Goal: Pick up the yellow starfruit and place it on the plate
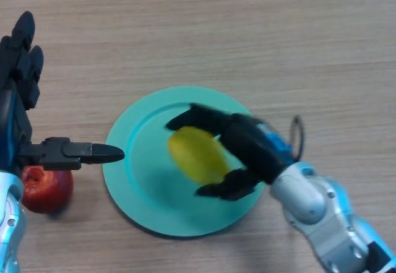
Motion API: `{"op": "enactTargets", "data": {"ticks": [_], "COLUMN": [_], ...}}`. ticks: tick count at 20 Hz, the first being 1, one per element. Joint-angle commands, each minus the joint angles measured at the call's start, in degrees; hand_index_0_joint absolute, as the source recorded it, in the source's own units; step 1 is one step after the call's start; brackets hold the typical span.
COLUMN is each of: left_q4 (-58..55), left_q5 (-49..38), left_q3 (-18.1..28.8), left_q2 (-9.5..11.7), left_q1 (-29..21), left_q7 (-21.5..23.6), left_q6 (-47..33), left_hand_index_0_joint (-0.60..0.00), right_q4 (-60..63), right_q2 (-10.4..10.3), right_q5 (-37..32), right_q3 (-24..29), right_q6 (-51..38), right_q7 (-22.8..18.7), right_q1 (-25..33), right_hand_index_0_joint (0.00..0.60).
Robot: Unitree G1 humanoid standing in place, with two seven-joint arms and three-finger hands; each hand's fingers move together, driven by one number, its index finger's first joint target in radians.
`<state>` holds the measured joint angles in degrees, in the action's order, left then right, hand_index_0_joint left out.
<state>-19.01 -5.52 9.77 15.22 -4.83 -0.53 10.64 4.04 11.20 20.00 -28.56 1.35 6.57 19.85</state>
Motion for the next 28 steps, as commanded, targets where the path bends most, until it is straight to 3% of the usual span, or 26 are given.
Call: {"op": "enactTargets", "data": {"ticks": [1, 4, 7, 8, 9, 12, 13, 17, 19, 24, 28], "left_q4": [-2.4, -1.0, -0.1, 0.1, 0.2, 0.8, 1.1, 1.5, 1.7, 0.9, 0.7], "left_q5": [-1.4, -1.8, -1.5, -1.2, -1.2, -0.8, -0.5, 0.6, 1.1, 0.8, 0.7], "left_q3": [4.2, 4.7, 4.5, 4.3, 4.3, 4.0, 3.8, 3.5, 3.4, 2.9, 1.9], "left_q2": [2.9, 3.1, 3.2, 3.2, 3.2, 3.1, 3.1, 3.1, 3.1, 3.1, 2.6], "left_q1": [-1.8, -1.8, -1.8, -1.7, -1.8, -2.0, -2.0, -2.0, -2.1, -2.6, -2.7], "left_q7": [0.8, 1.3, 1.6, 1.6, 1.7, 2.1, 2.1, 1.7, 1.7, 1.1, 0.8], "left_q6": [-8.4, -10.8, -11.7, -12.0, -12.1, -12.9, -13.1, -12.8, -12.6, -10.0, -9.0], "left_hand_index_0_joint": [0.000, 0.000, 0.000, 0.000, 0.000, 0.000, 0.000, 0.000, 0.000, 0.000, 0.000], "right_q4": [-2.1, -0.7, -1.4, -1.5, -1.2, -0.4, -0.3, -0.3, -1.8, -13.3, -21.7], "right_q2": [-0.3, -0.3, -0.3, -0.3, -0.3, -0.3, -0.3, -0.3, -0.3, -0.3, 0.2], "right_q5": [-4.0, -7.3, -5.4, -5.0, -4.6, -2.4, -2.3, -2.2, -2.2, -3.9, -9.3], "right_q3": [0.9, -1.1, -0.1, 0.1, 0.1, 1.1, 1.4, 3.8, 6.2, 17.0, 25.8], "right_q6": [-4.3, -3.7, -0.8, -0.6, -0.8, -0.5, -0.4, -2.7, -3.1, 2.6, 8.2], "right_q7": [-7.3, -5.8, -2.6, -2.3, -2.4, -2.8, -3.1, -5.3, -4.5, 4.4, 8.8], "right_q1": [3.9, 1.9, 1.3, 1.3, 1.4, 2.3, 2.7, 3.7, 3.4, -0.3, -3.0], "right_hand_index_0_joint": [0.600, 0.600, 0.600, 0.550, 0.450, 0.050, 0.000, 0.000, 0.000, 0.000, 0.000]}}
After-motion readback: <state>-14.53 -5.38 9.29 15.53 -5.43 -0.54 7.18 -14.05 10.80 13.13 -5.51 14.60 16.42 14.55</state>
